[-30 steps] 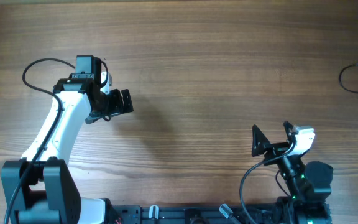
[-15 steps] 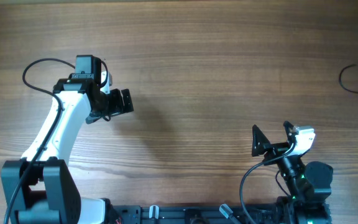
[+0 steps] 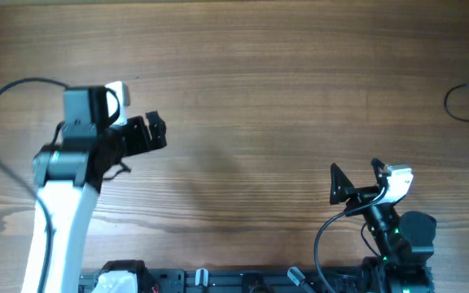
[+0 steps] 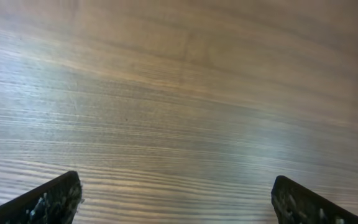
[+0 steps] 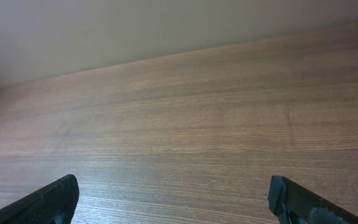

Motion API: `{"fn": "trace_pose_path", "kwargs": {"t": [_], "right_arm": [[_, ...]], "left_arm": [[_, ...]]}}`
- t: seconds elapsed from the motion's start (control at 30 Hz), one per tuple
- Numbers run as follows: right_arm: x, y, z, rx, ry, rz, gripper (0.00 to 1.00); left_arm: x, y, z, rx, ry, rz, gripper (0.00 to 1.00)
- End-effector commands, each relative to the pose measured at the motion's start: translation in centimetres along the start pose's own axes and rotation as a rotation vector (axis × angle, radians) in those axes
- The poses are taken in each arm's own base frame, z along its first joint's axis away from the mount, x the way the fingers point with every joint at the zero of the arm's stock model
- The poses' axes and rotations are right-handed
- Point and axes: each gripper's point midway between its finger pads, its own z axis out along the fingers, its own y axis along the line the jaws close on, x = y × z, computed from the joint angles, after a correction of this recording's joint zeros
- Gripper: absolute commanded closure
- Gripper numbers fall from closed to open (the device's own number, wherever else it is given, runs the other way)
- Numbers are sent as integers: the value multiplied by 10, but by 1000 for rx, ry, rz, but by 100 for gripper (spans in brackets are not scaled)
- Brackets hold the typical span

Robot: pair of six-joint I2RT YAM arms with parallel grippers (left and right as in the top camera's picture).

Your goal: Untangle cables

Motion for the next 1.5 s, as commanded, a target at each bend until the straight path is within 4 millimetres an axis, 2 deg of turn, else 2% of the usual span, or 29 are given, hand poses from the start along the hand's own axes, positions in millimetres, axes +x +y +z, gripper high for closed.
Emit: {"fn": "trace_pose_path", "kwargs": {"t": [0.0, 0.17, 0.3, 0.4, 0.47, 0.53, 0.7, 0.9, 1.03, 1.1, 1.17, 1.27, 1.47], "right_arm": [[-4, 0, -1, 6, -21, 1, 0], [-4, 0, -1, 6, -21, 1, 0], [-4, 0, -1, 7, -21, 1, 0], [-10, 1, -2, 1, -46, -9, 0], [-30, 6, -3, -16, -127, -28, 0], [-41, 8, -5, -25, -170, -38, 0], [-55, 12, -6, -11, -250, -301, 0], [-68, 14, -6, -22, -394, -341, 0], [-67, 14, -5, -21, -392, -340, 0], [-56, 10, -1, -17, -341, -329, 0], [-35, 3, 6, 0, -251, -308, 0], [-32, -10, 8, 68, -226, -301, 0], [-22, -15, 13, 80, -179, -291, 0]], "left_arm": [[3, -3, -30, 11, -78, 6, 0], [12, -6, -58, 25, -134, 15, 0], [23, 0, -68, -3, -134, 13, 0], [26, 3, -71, -16, -137, 12, 0], [25, 3, -71, -16, -137, 12, 0], [25, 3, -71, -16, -137, 12, 0], [27, 3, -71, -18, -131, 12, 0], [28, 3, -71, -19, -127, 22, 0], [28, 4, -71, -20, -125, 22, 0], [28, 4, -71, -20, -125, 22, 0], [28, 4, -71, -20, -125, 22, 0], [30, 4, -71, -22, -118, 21, 0], [30, 4, -71, -22, -117, 21, 0]]}}
